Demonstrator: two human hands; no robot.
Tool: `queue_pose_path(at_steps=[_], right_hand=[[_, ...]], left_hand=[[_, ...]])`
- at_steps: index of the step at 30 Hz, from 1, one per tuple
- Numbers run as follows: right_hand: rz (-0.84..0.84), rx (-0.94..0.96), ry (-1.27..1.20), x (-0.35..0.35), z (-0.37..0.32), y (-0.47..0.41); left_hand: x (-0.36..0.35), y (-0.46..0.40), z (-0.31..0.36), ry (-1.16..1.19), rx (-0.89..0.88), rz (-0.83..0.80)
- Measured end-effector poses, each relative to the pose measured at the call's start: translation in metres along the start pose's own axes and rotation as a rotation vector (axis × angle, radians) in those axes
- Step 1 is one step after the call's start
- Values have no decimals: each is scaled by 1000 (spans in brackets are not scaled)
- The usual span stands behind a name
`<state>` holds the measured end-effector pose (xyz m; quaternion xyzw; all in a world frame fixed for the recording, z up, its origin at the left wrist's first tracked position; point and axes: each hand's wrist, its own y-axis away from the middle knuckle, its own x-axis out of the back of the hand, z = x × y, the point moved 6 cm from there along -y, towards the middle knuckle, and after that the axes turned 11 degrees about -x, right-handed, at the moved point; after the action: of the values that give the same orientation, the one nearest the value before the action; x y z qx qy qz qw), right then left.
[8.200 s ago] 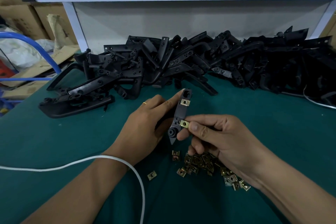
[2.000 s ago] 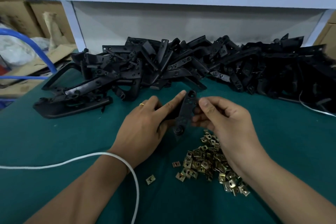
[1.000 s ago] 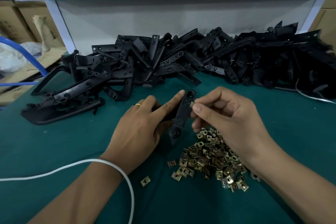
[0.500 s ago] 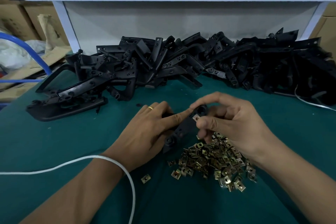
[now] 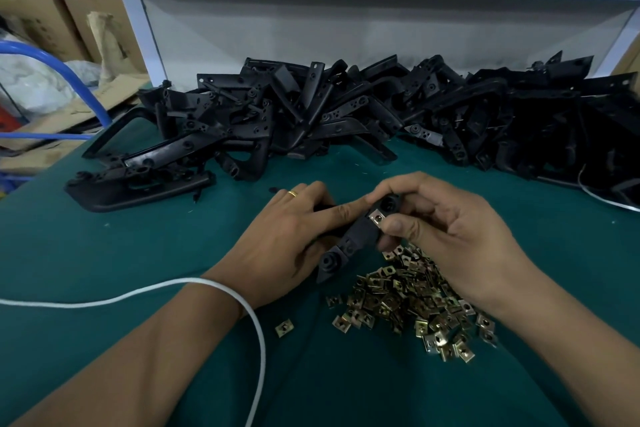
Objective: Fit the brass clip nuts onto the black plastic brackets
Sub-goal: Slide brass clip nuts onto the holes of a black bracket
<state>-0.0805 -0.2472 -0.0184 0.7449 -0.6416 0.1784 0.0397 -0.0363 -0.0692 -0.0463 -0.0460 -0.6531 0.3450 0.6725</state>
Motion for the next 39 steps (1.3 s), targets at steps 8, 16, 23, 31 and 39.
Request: queue_pose_path(at_steps=[8, 16, 23, 31, 39], right_hand=[[166, -75, 115, -7, 10, 0], [-225, -62, 697, -48, 13, 7], [-253, -46, 707, -55, 9, 10], [100, -99, 47, -19, 11, 5], [196, -247, -420, -4, 29, -3]], left_hand=[[11, 3, -20, -67, 189, 201], [14, 8, -26, -249, 391, 165], [14, 9, -28, -249, 426, 171], [14, 9, -27, -241, 428, 170], [13, 9, -25, -225, 414, 179]])
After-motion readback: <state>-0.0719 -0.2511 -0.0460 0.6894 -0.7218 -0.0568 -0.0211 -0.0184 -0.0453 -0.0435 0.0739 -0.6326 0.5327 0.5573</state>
